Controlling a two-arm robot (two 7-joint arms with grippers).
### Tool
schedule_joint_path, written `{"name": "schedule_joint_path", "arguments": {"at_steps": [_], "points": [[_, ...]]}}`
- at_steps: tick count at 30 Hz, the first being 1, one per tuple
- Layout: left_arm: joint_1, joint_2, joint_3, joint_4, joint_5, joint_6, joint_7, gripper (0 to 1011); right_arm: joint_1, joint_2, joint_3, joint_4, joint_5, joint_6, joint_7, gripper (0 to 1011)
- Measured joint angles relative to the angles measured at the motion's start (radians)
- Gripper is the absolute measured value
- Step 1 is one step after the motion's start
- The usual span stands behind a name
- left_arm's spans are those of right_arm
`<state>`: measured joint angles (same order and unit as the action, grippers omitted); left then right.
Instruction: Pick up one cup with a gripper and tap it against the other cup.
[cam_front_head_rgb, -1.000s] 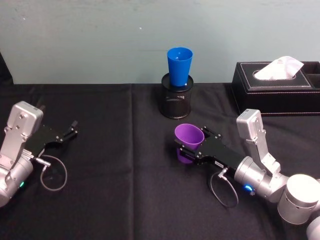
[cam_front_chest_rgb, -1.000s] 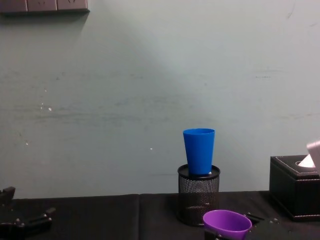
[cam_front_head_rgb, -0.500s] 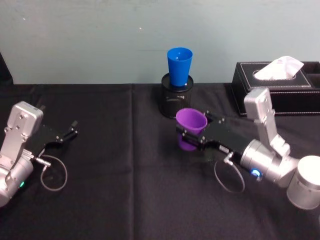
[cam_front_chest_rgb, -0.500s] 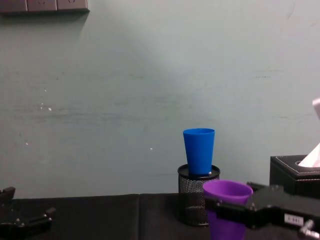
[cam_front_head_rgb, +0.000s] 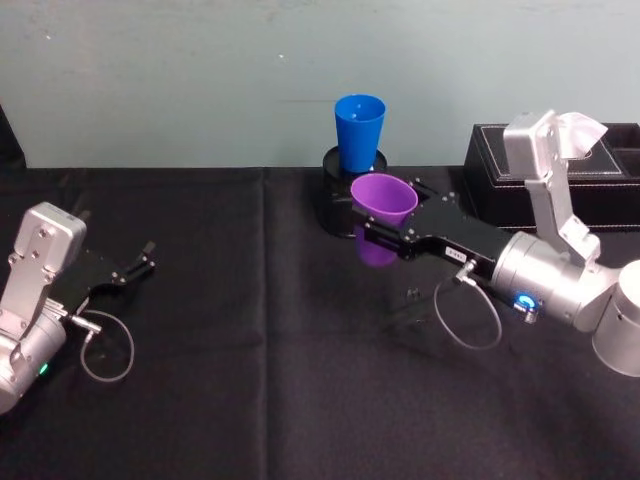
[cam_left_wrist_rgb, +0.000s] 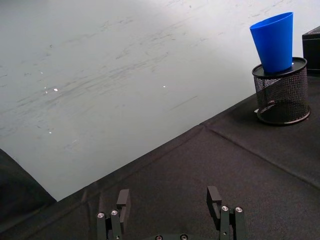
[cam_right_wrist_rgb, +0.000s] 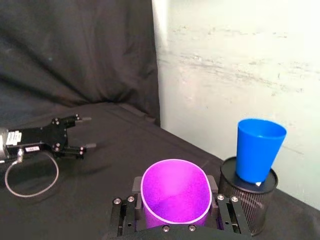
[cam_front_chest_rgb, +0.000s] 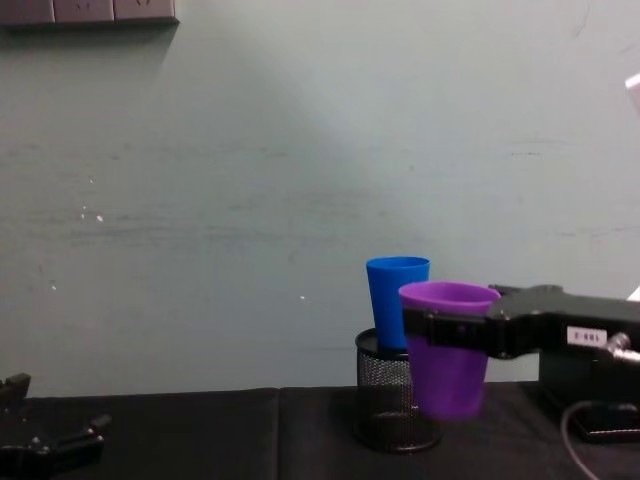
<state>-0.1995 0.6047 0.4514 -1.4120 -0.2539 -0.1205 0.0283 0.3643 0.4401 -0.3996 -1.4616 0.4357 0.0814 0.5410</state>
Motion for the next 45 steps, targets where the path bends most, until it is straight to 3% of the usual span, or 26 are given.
{"name": "schedule_joint_path", "arguments": {"at_steps": [13,45], "points": [[0.0,0.0,0.0,0.0,0.0,0.0,0.0,1000,0.012,0.028,-0.016,-0.053,0.017,0.028,-0.029,726],[0.0,0.0,0.0,0.0,0.0,0.0,0.0,1000,0.012,0.024,-0.014,-0.048,0.017,0.025,-0.025,726]]}}
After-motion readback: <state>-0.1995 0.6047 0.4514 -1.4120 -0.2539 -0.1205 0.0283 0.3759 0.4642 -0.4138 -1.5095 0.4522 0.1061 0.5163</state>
